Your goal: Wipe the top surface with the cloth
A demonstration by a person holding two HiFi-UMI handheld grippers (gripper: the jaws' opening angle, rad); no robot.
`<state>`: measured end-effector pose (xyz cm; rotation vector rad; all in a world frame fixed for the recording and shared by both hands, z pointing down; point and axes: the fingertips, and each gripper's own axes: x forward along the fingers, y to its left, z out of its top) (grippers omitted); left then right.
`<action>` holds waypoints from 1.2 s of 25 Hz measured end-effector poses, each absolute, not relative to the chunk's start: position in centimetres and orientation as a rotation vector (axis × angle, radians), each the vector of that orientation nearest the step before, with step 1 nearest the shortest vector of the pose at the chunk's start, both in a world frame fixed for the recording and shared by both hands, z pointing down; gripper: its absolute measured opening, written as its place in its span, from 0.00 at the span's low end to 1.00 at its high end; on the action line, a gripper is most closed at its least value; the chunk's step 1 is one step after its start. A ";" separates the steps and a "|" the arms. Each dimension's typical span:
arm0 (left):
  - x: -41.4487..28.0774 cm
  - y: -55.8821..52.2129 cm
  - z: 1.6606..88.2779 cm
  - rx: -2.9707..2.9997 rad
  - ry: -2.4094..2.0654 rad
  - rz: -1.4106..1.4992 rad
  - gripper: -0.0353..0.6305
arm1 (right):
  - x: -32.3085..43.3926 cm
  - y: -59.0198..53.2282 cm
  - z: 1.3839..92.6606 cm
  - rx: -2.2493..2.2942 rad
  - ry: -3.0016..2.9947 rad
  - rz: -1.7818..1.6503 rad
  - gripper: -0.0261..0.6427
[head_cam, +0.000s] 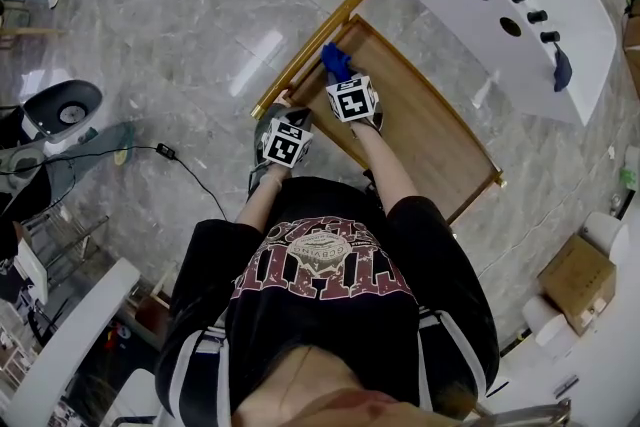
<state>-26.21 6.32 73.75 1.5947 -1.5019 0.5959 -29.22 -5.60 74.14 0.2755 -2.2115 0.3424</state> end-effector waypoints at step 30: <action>-27.5 9.6 74.2 1.499 -1.528 0.591 0.12 | -30.4 2.6 74.1 0.082 -2.202 0.256 0.17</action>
